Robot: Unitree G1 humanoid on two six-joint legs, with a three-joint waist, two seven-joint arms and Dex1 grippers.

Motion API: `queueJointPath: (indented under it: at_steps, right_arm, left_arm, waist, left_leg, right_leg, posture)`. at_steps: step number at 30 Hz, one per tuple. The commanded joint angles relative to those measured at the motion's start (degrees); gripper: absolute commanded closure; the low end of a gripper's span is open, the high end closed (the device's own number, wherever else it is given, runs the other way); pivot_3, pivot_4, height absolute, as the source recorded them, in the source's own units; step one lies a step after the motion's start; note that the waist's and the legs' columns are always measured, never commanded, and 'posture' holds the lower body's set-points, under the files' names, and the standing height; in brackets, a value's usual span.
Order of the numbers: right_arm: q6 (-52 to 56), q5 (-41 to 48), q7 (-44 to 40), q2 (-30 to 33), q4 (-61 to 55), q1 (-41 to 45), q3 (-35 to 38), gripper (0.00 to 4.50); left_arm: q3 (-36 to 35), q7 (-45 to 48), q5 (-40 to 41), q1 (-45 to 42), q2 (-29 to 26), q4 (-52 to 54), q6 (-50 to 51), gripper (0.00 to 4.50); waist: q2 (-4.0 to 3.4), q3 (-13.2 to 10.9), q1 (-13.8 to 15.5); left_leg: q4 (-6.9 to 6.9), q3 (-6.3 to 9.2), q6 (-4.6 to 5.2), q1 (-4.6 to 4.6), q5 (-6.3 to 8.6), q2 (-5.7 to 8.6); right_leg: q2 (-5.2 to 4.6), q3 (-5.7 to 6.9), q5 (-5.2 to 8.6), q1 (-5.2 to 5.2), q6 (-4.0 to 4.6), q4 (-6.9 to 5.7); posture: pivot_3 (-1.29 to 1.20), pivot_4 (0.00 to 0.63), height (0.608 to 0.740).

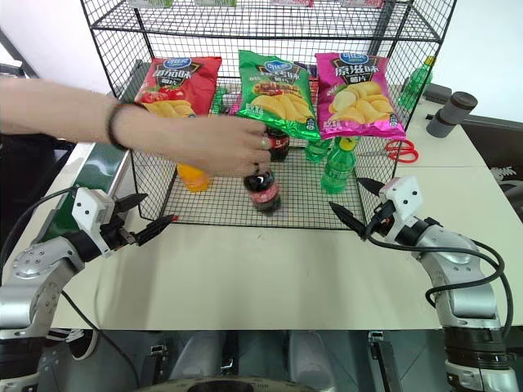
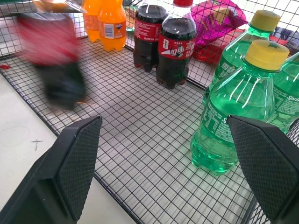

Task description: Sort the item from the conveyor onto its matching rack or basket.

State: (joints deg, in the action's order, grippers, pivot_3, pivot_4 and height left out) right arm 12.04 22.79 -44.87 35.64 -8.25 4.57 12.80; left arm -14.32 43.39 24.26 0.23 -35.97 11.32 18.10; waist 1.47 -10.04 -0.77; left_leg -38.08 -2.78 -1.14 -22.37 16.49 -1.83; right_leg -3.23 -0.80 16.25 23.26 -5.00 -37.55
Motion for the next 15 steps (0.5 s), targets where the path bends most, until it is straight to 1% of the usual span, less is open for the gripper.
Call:
queueJointPath:
  at_steps: [1, 6, 12, 15]
  right_arm:
    - [-1.3, 0.6, -0.1, -0.5, -0.7, 0.6, 0.6, 0.05]
    - [-1.8, 0.4, -0.3, -0.9, -0.3, 0.6, 0.5, 0.05]
    - [-2.4, 0.1, -0.3, -1.7, 0.6, 1.4, -0.5, 0.05]
    - [-2.5, 0.1, -0.3, -2.2, 1.2, 2.3, -1.2, 0.05]
  left_arm:
    - [-0.9, -0.3, 0.2, -0.5, -0.4, 1.0, -0.3, 0.0]
    - [-1.2, -0.8, 0.5, -0.3, -0.3, 1.4, 0.1, 0.0]
    - [-3.3, -3.3, 3.9, 0.1, 0.2, 2.7, 5.7, 0.0]
    - [-4.6, -4.9, 3.8, 0.4, 0.9, 2.8, 4.5, 0.0]
  waist:
    - [0.0, 0.0, 0.0]
    - [0.0, 0.0, 0.0]
    - [0.0, 0.0, -0.1]
    - [0.0, 0.0, -0.1]
  left_leg:
    - [0.0, 0.0, 0.0, 0.0, 0.0, 0.0]
    - [0.0, 0.0, 0.0, 0.0, 0.0, 0.0]
    - [0.0, 0.01, 0.0, 0.0, 0.0, -0.01]
    - [0.0, 0.01, 0.0, 0.0, 0.0, -0.01]
  right_leg:
    - [0.0, 0.0, 0.0, 0.0, 0.0, 0.0]
    - [0.0, 0.0, 0.0, 0.0, 0.0, 0.0]
    - [0.0, 0.0, 0.0, 0.0, 0.0, 0.0]
    - [0.0, 0.0, 0.0, 0.0, 0.0, -0.01]
  posture:
    - [0.0, 0.15, 0.74]
    - [0.0, 0.15, 0.74]
    - [0.0, 0.15, 0.74]
    - [0.0, 0.15, 0.74]
